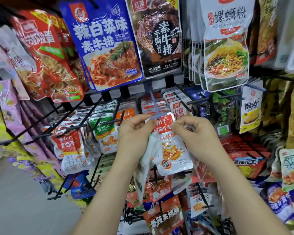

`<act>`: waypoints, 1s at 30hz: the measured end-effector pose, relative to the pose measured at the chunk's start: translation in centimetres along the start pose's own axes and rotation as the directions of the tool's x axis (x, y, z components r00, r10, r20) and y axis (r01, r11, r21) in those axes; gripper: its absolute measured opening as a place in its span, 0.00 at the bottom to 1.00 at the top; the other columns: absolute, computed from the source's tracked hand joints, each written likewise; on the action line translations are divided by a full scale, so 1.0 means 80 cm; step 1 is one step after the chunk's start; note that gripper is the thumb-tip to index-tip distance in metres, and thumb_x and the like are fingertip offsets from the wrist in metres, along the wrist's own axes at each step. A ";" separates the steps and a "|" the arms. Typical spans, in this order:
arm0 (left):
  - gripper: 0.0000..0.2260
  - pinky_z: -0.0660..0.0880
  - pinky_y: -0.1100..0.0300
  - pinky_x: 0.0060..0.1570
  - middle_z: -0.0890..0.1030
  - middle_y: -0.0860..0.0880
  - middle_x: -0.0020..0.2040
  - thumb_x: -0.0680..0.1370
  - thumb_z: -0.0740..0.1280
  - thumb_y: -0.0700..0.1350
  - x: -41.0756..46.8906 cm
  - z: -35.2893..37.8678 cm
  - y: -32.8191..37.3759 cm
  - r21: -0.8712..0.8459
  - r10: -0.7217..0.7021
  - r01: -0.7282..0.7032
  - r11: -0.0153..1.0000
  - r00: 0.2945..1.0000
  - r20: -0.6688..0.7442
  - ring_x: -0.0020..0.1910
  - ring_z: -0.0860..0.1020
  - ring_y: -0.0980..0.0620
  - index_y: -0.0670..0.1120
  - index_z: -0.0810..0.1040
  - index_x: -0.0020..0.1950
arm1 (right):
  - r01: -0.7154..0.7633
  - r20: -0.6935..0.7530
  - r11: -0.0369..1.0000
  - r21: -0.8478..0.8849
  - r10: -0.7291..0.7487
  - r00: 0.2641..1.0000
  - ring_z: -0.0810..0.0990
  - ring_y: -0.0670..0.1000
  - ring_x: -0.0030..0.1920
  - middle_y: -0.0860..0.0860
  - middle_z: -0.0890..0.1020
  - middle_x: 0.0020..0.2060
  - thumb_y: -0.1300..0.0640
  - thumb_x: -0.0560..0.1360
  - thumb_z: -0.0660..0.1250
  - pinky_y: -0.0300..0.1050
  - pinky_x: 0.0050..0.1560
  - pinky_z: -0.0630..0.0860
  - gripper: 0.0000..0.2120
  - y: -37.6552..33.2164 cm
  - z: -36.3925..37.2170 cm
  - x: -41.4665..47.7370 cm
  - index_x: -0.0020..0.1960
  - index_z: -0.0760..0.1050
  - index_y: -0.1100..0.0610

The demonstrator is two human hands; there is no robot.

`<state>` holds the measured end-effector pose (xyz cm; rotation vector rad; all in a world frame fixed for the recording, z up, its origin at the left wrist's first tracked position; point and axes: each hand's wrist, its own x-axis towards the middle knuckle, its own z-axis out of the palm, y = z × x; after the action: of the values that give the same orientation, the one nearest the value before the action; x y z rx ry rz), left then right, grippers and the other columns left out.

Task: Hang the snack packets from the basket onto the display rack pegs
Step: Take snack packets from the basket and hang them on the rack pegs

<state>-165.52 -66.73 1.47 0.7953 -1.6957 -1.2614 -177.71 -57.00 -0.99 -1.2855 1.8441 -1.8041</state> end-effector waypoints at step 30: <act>0.17 0.74 0.53 0.33 0.72 0.49 0.31 0.73 0.71 0.53 -0.043 -0.036 -0.025 0.524 0.254 -0.293 0.800 0.956 0.147 0.32 0.72 0.52 0.65 0.71 0.59 | -0.250 -0.145 0.908 0.336 0.312 0.939 0.81 0.51 0.35 0.55 0.85 0.38 0.58 0.72 0.73 0.53 0.39 0.80 0.03 -0.002 -0.036 -0.056 0.44 0.85 0.52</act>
<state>-161.41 -65.53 -0.99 0.7890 -2.1765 -0.6093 -177.15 -51.83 -1.99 -0.7084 1.6430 -2.0106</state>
